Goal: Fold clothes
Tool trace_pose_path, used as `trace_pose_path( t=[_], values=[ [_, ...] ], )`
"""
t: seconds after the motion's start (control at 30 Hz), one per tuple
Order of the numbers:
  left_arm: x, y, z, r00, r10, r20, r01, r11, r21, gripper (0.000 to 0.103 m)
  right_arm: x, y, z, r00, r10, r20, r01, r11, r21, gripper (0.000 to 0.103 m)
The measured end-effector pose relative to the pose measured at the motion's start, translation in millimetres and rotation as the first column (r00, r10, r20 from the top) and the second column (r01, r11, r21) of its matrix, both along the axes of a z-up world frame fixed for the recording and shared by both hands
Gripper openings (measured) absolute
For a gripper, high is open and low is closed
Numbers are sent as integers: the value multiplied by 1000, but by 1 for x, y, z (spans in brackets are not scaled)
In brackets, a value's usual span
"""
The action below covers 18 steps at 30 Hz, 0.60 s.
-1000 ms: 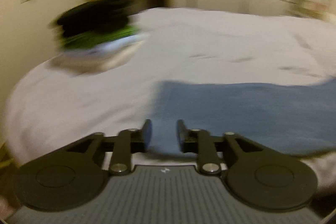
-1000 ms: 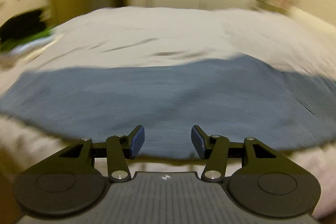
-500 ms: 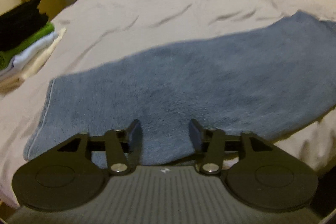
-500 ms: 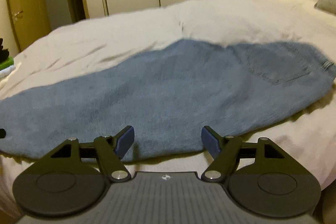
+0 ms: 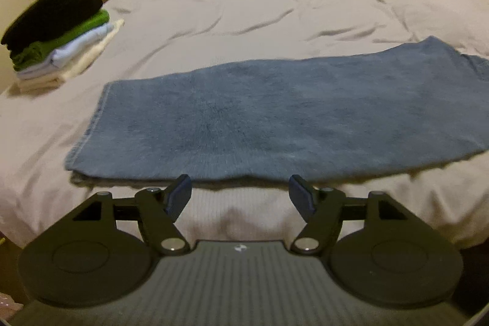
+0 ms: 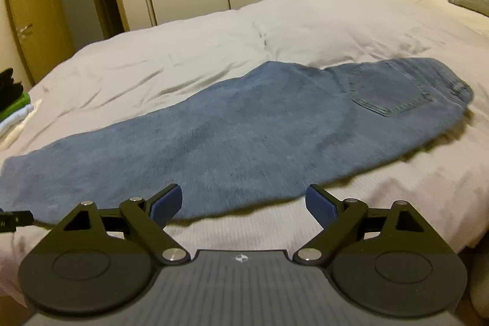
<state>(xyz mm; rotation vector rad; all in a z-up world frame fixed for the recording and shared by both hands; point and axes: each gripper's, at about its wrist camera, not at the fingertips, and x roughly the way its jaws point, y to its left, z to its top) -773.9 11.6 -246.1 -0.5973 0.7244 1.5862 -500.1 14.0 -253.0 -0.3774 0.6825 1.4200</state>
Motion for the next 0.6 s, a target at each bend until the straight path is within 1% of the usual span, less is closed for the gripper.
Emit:
trace_pose_path(
  t=[0.1,0.13,0.27,0.37,0.5,0.53,0.57,0.6],
  values=[
    [2,-21,23,1000,-18,2,18,998,61,74,2,-21,11,999,-23,-26,23,1000,6,90],
    [2,-27,29,1000,-23,-3,23,996,82,77,2,-28,14,999,-30,-32,31,999,12,90],
    [0,-50,50,999,-37,-5,37,988,148,78,1,-48,28,998,-51,-34,53,998,42,90],
    [-5,-60,57,999,-33,12,31,985,168,78,-1,-60,39,998,-54,-29,55,996,64,90],
    [-10,-67,60,999,-37,29,31,984,176,78,-5,-68,48,999,-52,-15,53,995,86,91],
    [-11,-67,60,999,-37,32,31,984,175,79,-6,-70,49,999,-52,-13,52,995,89,93],
    [-12,-66,60,999,-37,34,30,984,174,80,-7,-70,50,999,-51,-8,52,994,92,102],
    [-13,-66,60,999,-37,37,30,984,173,80,-9,-71,52,999,-51,0,50,994,95,102]
  ],
)
